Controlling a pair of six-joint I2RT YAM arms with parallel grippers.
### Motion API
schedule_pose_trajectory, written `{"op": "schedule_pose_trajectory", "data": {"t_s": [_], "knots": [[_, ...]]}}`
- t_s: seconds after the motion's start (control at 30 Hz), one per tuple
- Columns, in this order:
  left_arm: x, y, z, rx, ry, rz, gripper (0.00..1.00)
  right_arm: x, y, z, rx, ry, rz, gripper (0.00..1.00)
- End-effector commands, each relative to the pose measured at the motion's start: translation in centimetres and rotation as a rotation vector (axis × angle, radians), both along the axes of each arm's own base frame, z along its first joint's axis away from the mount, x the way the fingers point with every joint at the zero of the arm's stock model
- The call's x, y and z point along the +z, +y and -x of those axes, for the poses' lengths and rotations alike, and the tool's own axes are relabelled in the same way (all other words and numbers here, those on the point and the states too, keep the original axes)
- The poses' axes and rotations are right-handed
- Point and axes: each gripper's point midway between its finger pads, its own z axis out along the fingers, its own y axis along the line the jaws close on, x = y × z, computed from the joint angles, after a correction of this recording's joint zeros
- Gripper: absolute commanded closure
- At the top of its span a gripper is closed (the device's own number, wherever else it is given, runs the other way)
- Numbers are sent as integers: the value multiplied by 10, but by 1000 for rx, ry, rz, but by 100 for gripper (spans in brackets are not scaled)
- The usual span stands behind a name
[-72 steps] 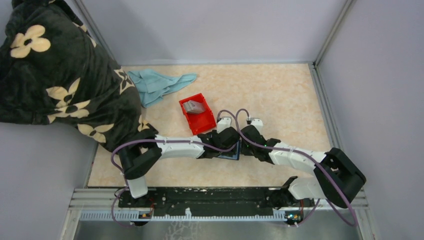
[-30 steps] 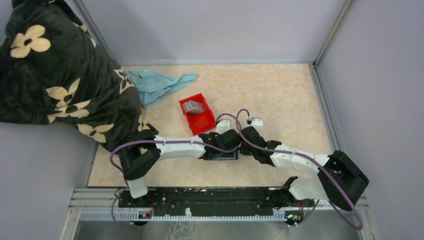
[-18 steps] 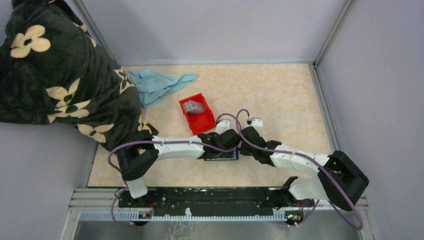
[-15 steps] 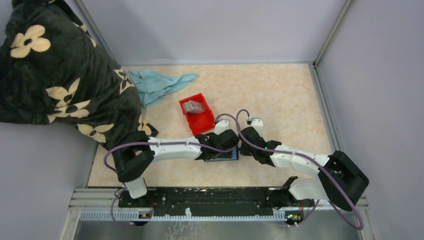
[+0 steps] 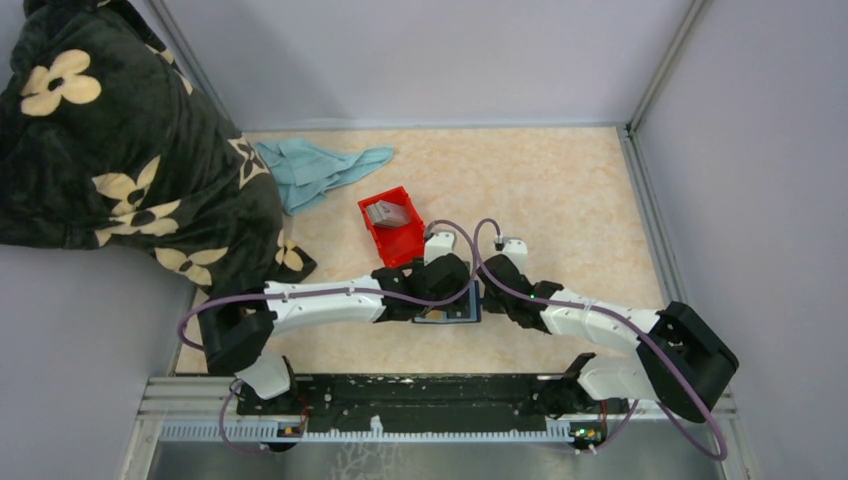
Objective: Put the credit cards into the card holder
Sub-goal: Insert the credit card into the card holder.
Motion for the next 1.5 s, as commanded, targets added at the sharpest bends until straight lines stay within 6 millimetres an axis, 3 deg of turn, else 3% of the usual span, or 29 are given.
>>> {"op": "schedule_pose_trajectory", "data": {"t_s": [0.0,0.17,0.2,0.23,0.67,0.93,1.27,1.47], "knots": [[19,-2,0,-27,-50,29,23,8,1,-6,-12,-30,6,100],[25,4,3,-25,-69,41,20,8,-2,-5,-18,-26,13,99],[26,6,4,-25,-76,48,3,9,-2,-5,-20,-28,9,98],[28,7,5,-26,-81,56,1,10,-2,-5,-20,-30,8,96],[24,22,8,-29,-207,36,1,23,1,-7,-7,-62,-18,57],[18,19,-6,-75,-335,-61,1,31,-2,-12,-17,-92,-6,54],[26,42,-10,-54,-428,-42,3,42,-4,-18,-36,-143,-15,38],[17,45,-10,-53,-423,-69,3,55,-10,-23,-53,-196,-14,37]]}}
